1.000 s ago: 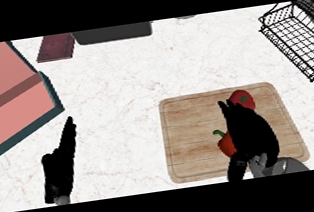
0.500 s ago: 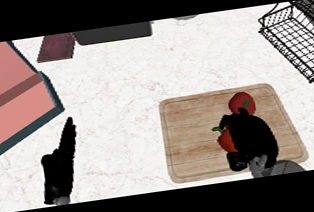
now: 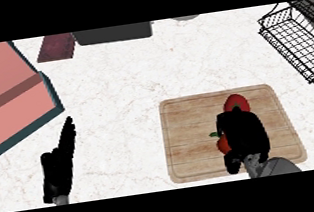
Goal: Pick the bell pepper from the cutting board and place it in the tiered basket
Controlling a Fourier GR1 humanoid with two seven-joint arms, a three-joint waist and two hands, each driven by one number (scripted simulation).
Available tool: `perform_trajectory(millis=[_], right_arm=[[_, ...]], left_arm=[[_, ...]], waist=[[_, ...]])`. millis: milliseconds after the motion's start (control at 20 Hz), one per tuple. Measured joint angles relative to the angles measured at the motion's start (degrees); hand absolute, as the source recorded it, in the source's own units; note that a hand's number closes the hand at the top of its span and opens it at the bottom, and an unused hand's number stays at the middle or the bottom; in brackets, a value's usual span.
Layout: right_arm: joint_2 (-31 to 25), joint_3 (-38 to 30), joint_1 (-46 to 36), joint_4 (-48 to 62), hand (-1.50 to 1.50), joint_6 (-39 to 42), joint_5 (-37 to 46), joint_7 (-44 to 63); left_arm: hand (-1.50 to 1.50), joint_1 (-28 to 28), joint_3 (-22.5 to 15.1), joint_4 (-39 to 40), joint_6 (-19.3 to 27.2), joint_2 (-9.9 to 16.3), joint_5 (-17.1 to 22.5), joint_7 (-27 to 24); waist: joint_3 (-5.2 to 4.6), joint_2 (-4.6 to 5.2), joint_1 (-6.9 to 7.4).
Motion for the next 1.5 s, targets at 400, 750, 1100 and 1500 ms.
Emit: perform_trajectory(millis=[400, 750, 1100, 1500], right_arm=[[-3.78, -20.54, 2.07, 1.86, 1.50, -8.36, -2.33, 7.18], [-5.28, -37.38, 1.00, -3.39, 1.50, -14.56, -5.12, 13.00], [-8.98, -44.85, -2.31, -20.92, 1.50, -13.96, -2.53, 15.93], [-17.49, -48.16, -12.00, -28.62, 1.50, -3.89, -1.39, 17.90]], left_arm=[[0.00, 1.72, 1.16, -0.93, 0.95, -0.28, -0.01, -0.44], [0.00, 2.25, 0.76, -1.61, 0.75, -0.44, -0.44, -0.69], [0.00, 1.82, 1.01, -1.01, 0.31, -0.46, -0.54, -0.59], [0.00, 0.96, 0.80, -0.87, -0.42, -0.78, -1.17, -0.34]], waist=[[0.26, 0.25, -2.17], [0.42, 0.33, -1.82], [0.33, 0.18, -1.66], [0.28, 0.47, -0.34]])
